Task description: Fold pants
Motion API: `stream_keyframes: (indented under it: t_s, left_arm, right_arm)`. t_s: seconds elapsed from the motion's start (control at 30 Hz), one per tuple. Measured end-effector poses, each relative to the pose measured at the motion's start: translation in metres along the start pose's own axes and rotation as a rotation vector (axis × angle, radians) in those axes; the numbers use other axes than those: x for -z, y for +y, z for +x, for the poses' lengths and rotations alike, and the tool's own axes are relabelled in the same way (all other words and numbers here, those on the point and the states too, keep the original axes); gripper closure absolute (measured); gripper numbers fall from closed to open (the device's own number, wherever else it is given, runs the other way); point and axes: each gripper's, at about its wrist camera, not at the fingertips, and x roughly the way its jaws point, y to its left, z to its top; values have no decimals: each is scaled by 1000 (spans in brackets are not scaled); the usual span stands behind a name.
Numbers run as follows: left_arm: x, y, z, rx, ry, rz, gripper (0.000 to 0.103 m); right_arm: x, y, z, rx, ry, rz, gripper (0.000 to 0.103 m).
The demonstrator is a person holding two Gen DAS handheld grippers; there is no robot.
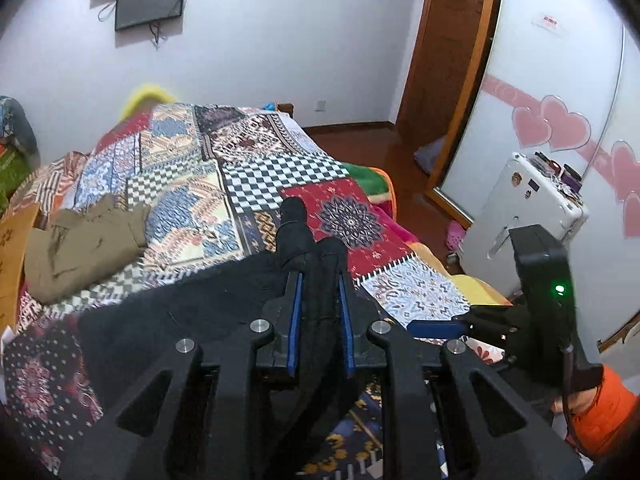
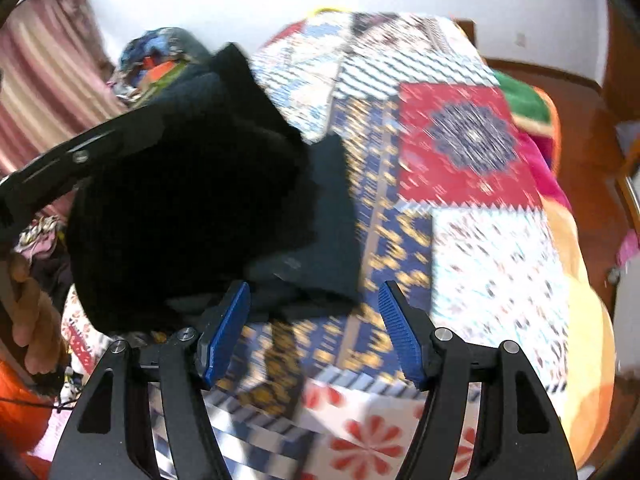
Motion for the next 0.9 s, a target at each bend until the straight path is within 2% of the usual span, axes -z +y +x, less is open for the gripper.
stream_keyframes:
  t_s: [0.1, 0.2, 0.37, 0.5, 0.63, 0.73, 0.8, 0.9]
  left_arm:
    - [-3, 4, -4, 2, -12, -29, 86]
    - [-17, 21, -14, -7, -46, -85, 86]
    - [-34, 44, -28, -13, -93, -149, 86]
    - [-38, 43, -27, -25, -98, -140, 86]
    - [-45, 34, -25, -16, -113, -124, 86]
    - [-53, 27, -25, 6, -138, -109, 86]
    - [-57, 21, -23, 28, -146, -99, 86]
    - [-53, 11, -8, 59, -108, -87, 86]
  right_arm:
    - [5, -3, 13, -11, 38, 26, 40]
    - [11, 7, 24, -10, 72, -4, 40]
    - [-1, 12, 6, -42, -10, -12, 43]
    - [-19, 10, 3, -28, -55, -15, 43]
    - [-18, 13, 43, -10, 44, -41, 44]
    - [-12, 17, 47, 7, 37, -67, 43]
    - [-14, 12, 46, -18, 45, -44, 43]
    - [-14, 5, 44, -44, 43, -20, 43]
